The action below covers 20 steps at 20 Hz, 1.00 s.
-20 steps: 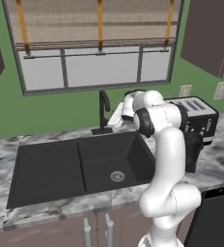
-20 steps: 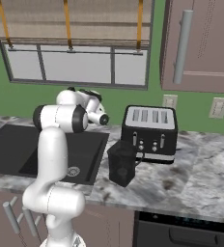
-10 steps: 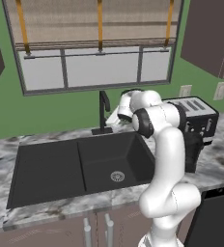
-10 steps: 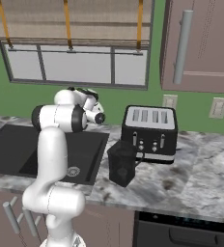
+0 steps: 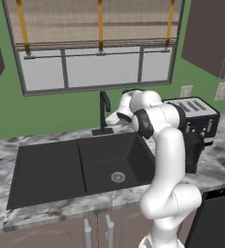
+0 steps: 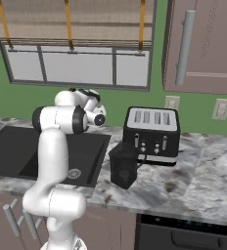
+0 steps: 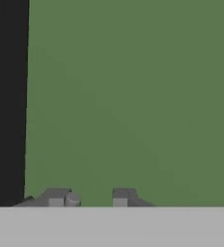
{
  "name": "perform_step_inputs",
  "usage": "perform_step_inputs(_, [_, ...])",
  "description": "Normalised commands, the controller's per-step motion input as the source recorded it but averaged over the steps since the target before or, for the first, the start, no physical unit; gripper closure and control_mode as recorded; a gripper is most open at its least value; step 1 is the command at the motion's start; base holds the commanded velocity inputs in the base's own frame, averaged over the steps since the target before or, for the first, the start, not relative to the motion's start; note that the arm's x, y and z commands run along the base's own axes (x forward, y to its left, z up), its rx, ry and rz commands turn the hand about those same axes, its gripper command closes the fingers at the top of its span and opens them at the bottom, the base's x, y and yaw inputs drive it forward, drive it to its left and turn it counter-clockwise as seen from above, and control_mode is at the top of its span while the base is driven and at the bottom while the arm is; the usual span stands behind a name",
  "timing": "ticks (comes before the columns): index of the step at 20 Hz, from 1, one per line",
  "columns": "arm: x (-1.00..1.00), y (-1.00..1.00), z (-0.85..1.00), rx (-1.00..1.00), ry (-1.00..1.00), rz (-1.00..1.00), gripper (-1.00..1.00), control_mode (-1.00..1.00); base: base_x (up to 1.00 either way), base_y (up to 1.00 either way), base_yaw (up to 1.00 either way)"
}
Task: Turn on the sink faucet and place the jug under the water for a few seconds to fill it up.
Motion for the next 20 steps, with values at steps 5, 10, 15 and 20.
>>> perform_step_inputs(5, [0.17,-0.91,-0.02,0.23,0.18,-0.16,1.00,-1.00,0.00,0.00,0.00])
perform_step_inputs(10, [0.05,-1.00,-0.22,0.29,0.25,-0.18,1.00,-1.00,0.00,0.00,0.00])
perform_step_inputs(15, [0.02,-1.00,-0.36,0.33,0.28,-0.18,1.00,-1.00,0.00,0.00,0.00])
perform_step_inputs(20, [0.00,-1.00,-0.31,0.26,0.26,-0.18,1.00,-1.00,0.00,0.00,0.00])
